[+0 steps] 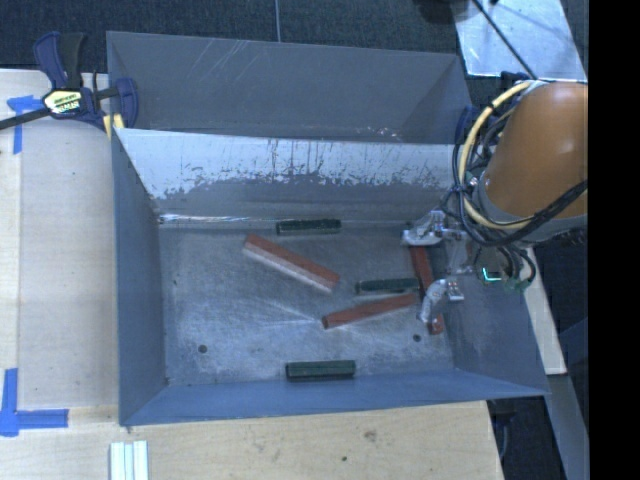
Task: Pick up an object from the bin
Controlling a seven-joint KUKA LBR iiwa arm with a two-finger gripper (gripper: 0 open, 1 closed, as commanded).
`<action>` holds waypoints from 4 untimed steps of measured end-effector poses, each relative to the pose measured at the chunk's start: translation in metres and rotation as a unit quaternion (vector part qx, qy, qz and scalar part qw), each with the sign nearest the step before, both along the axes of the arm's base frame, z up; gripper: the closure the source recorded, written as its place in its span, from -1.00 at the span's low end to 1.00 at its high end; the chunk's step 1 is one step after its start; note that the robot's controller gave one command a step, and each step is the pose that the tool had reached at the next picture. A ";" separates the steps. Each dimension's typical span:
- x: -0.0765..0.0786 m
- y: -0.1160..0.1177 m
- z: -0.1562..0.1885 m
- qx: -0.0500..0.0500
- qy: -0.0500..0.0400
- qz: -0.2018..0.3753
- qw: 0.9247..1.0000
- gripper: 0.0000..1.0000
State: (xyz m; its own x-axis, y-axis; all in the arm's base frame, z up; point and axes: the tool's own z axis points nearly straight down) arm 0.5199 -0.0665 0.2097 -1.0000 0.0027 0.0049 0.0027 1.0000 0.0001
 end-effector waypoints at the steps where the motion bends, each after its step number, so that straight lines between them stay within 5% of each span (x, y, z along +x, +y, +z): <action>1: 0.002 0.000 0.004 0.000 -0.004 0.001 1.000 -1.00; 2: 0.012 -0.002 -0.030 -0.001 -0.007 0.033 0.999 -1.00; 3: 0.033 0.004 -0.131 -0.001 -0.013 0.095 0.995 1.00; 4: 0.033 0.004 -0.131 -0.001 -0.013 0.095 0.995 1.00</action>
Offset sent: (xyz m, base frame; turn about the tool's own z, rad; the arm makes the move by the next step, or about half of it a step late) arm 0.0336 -0.0073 -0.1397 -0.2490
